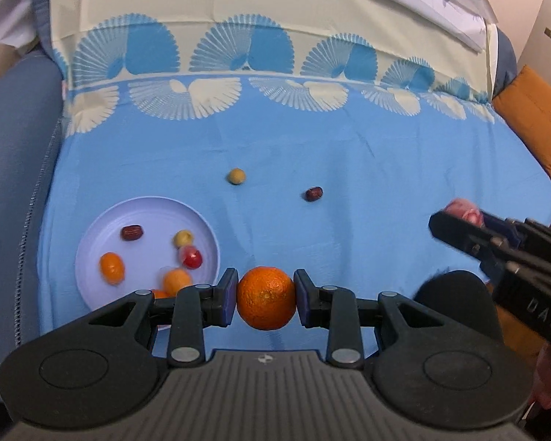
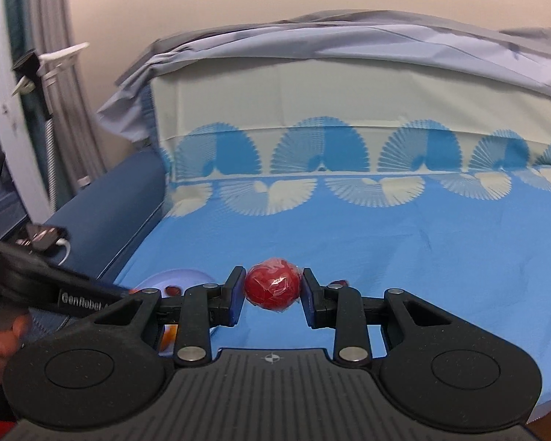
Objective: Organize fruits
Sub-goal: 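Carry the orange and plum over the plate and open both grippers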
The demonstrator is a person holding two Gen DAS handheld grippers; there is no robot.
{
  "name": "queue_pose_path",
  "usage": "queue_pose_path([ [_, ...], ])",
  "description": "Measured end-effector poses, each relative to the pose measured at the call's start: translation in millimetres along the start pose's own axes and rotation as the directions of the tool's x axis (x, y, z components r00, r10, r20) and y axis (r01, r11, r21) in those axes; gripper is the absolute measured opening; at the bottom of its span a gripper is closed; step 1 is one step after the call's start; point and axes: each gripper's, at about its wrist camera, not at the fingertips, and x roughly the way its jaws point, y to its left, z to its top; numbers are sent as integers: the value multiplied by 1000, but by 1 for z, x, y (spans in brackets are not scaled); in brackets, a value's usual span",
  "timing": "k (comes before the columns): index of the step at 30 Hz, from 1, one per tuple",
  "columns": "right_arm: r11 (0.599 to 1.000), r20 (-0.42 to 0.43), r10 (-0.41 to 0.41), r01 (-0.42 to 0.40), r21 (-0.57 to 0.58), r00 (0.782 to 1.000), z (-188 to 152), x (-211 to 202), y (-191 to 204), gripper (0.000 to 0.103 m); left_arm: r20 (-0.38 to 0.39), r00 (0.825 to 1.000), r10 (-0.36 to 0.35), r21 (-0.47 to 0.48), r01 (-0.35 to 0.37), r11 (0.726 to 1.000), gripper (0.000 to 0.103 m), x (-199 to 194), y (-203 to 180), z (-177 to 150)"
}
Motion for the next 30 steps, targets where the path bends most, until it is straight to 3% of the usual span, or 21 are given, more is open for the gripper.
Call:
queue_pose_path([
  [15, 991, -39, 83, -86, -105, 996, -10, -4, 58, 33, 83, 994, 74, -88, -67, 994, 36, -52, 47, -27],
  [30, 976, -52, 111, -119, -182, 992, -14, -3, 87, 33, 92, 988, 126, -167, -110, 980, 36, -70, 85, -47],
])
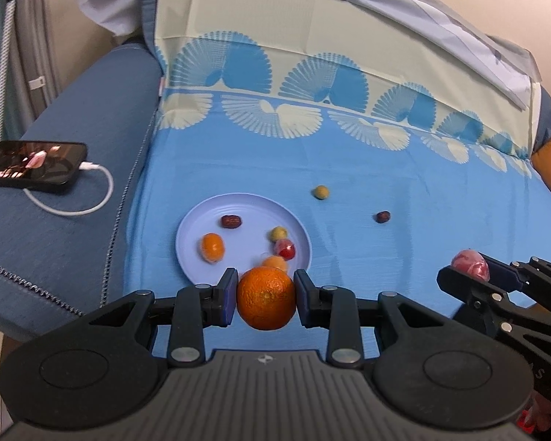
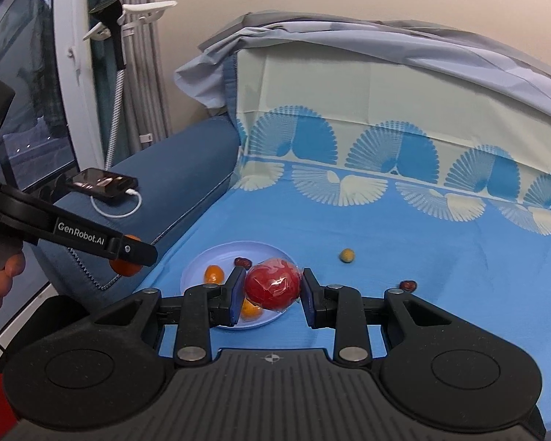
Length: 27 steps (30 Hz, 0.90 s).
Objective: Organize fruits
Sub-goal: 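Carry the orange and plum over the plate and open both grippers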
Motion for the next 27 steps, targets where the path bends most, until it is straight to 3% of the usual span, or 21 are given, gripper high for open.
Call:
queue_pose_path([
  [15, 1000, -27, 24, -24, -1, 999, 4, 21, 1, 33, -8, 999, 42, -35, -42, 999, 36, 8, 16, 4],
  [27, 1000, -103, 23, -24, -3, 994, 4, 60, -6, 33, -47, 995, 87, -55, -90, 994, 36, 42, 22, 21],
])
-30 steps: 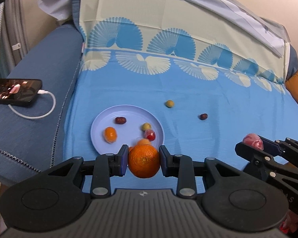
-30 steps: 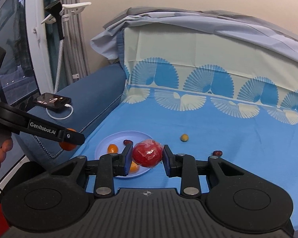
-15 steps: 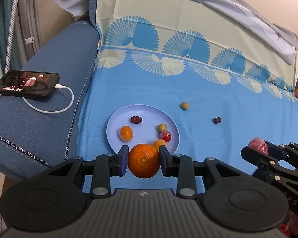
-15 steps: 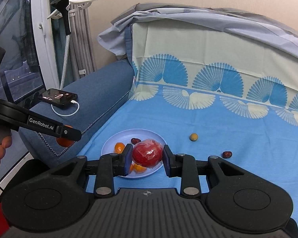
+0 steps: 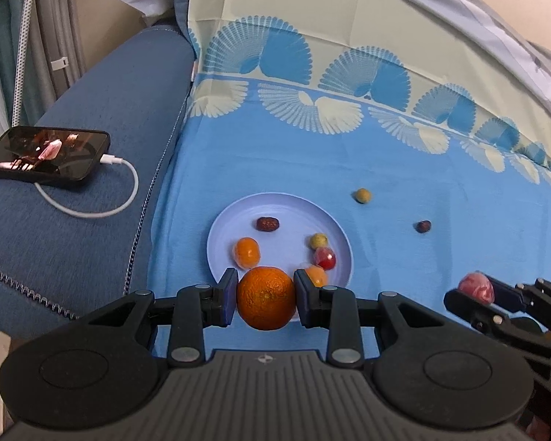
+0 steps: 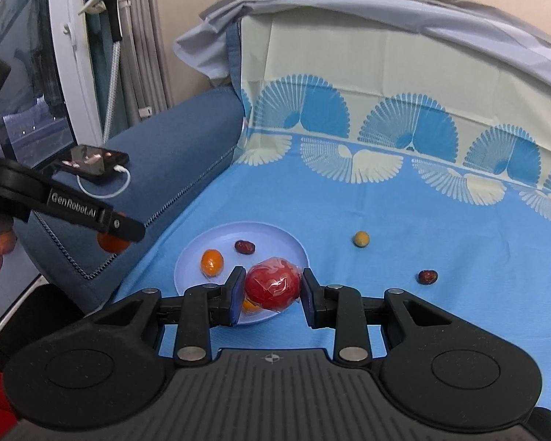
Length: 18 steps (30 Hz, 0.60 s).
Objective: Organize fruits
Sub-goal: 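Carry the orange and plum over the plate and open both grippers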
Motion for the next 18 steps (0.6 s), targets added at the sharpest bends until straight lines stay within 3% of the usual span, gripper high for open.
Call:
queue_pose_path([
  [10, 999, -84, 17, -20, -38, 996, 10, 56, 3, 33, -68, 998, 13, 29, -11, 1000, 36, 50, 7, 20],
  [18, 996, -170, 29, -43, -77, 985, 20, 126, 6, 33, -123, 992, 23, 47, -17, 999, 36, 109, 12, 39],
])
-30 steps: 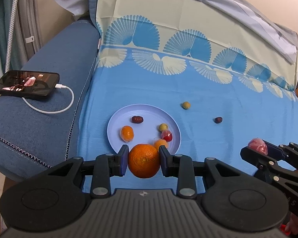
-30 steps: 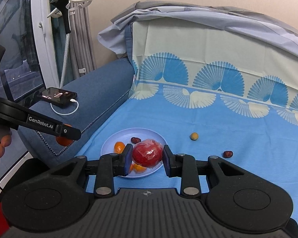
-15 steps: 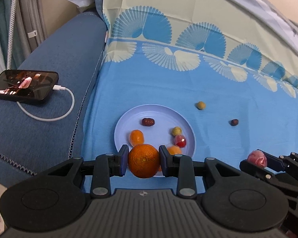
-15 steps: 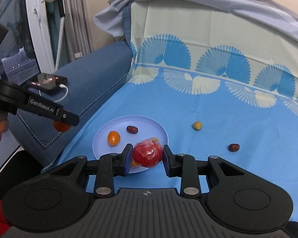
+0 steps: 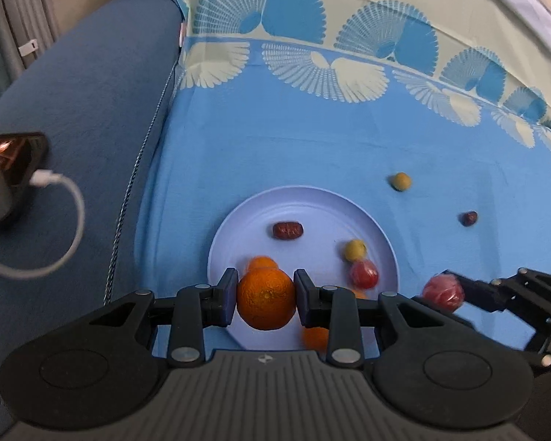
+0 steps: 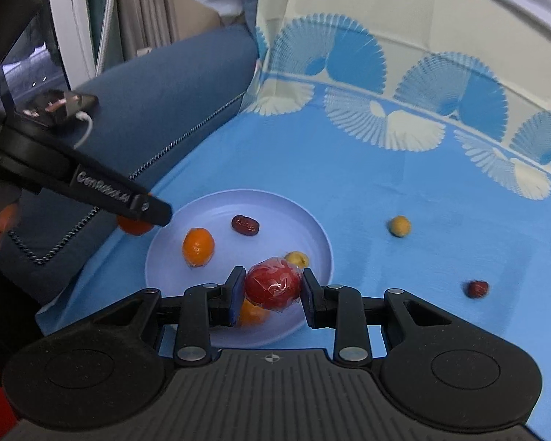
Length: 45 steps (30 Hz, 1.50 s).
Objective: Organize fruits
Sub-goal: 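Carry the orange and plum over the plate and open both grippers, then move both tools back toward the yellow fruit and the date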
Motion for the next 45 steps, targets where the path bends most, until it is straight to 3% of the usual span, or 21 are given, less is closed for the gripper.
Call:
queue_pose_path([
  [10, 999, -74, 12, -15, -42, 997, 7, 61, -4, 34, -63, 997, 51, 65, -47, 997, 37, 59, 2, 22],
  [11, 999, -72, 1, -5, -48, 997, 9, 65, -4, 38, -67, 997, 43, 74, -39, 997, 42, 62, 1, 24],
  [12, 998, -75, -7, 3, -55, 997, 12, 69, -5, 52, -71, 997, 27, 95, -20, 995, 66, 65, -1, 26],
  [14, 998, -65, 6, -10, -67, 998, 19, 69, -7, 69, -53, 998, 21, 125, -15, 992, 103, 65, -5, 30],
  [16, 996, -65, -10, 4, -85, 998, 26, 58, -7, 85, 25, 999, 33, 127, -36, 991, 103, 53, -7, 31],
  [17, 996, -62, -28, 23, -83, 998, 27, 49, -8, 97, 29, 999, 25, 138, -29, 990, 103, 48, -9, 32],
  [18, 996, -59, -47, 43, -73, 997, 28, 37, -8, 101, 27, 999, 21, 144, -24, 989, 103, 43, -9, 32],
  [25, 997, -80, -45, 49, 55, 996, -12, -32, -4, 102, 50, 998, 49, 68, -53, 996, 103, -20, -8, 3],
  [28, 998, -104, -48, 52, 30, 993, -33, -56, 6, 102, 54, 998, 45, 75, -49, 996, 103, -48, -13, -13],
  [32, 993, -38, -115, 114, -36, 993, -46, -88, 15, 102, 109, 992, 57, 86, -67, 994, 103, -80, -22, -26],
  [36, 985, 56, -173, 173, 7, 983, -50, -116, 13, 102, 141, 988, 66, 73, -76, 994, 103, -106, -31, -30],
  [45, 960, 166, -279, 267, 86, 946, -66, -169, 7, 102, 226, 974, 24, 50, -37, 998, 103, -155, -47, -41],
])
